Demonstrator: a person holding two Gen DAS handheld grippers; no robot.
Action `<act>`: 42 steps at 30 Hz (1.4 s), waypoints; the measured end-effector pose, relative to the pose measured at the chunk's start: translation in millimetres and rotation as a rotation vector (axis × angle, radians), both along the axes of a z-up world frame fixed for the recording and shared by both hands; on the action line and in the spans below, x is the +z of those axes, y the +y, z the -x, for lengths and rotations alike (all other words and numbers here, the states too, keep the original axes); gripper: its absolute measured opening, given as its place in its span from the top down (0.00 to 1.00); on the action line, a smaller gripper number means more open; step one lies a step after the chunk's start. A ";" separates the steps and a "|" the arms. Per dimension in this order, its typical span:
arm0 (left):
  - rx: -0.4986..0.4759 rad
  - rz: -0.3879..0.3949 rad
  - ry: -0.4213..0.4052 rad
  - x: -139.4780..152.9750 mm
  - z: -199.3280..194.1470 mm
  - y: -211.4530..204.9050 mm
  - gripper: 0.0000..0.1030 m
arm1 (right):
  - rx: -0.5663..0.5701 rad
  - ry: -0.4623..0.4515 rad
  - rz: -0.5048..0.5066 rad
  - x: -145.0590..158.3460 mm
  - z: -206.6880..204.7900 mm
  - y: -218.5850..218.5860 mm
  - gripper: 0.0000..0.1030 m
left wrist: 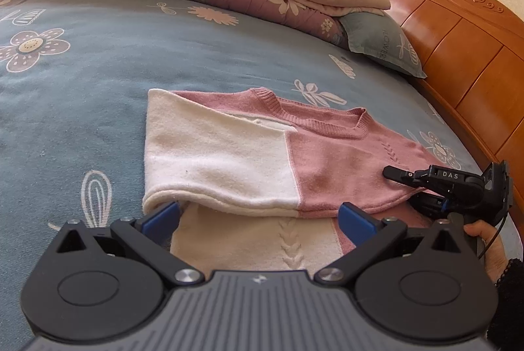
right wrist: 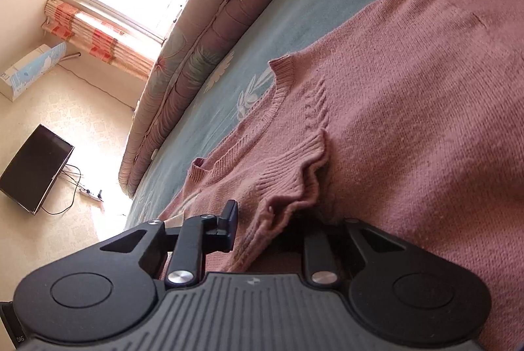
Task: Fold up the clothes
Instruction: 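Close the right gripper on the pink ribbed cuff, then lift the cuff slightly, re-lay it on the body, open the right gripper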
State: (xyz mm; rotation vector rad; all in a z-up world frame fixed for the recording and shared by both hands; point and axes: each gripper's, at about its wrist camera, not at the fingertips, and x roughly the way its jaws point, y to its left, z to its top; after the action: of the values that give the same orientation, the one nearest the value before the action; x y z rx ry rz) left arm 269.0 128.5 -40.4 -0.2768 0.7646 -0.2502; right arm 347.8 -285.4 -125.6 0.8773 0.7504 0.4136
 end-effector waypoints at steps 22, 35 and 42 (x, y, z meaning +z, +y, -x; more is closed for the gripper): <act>0.005 0.007 -0.008 1.4 1.6 4.0 0.01 | 0.069 -0.002 0.155 25.9 -11.4 26.8 0.92; 0.016 0.027 -0.020 3.4 1.5 8.2 0.01 | 0.101 -0.242 0.377 104.9 -28.3 46.3 0.93; 0.016 0.027 -0.019 4.2 2.4 8.2 0.01 | 0.102 -0.039 0.478 54.5 -36.8 40.5 0.80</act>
State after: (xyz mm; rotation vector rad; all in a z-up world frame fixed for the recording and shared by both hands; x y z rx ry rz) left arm 266.6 136.7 -36.2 -0.3057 0.7405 -0.2474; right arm 384.6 -244.8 -71.1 0.3832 0.8156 0.3208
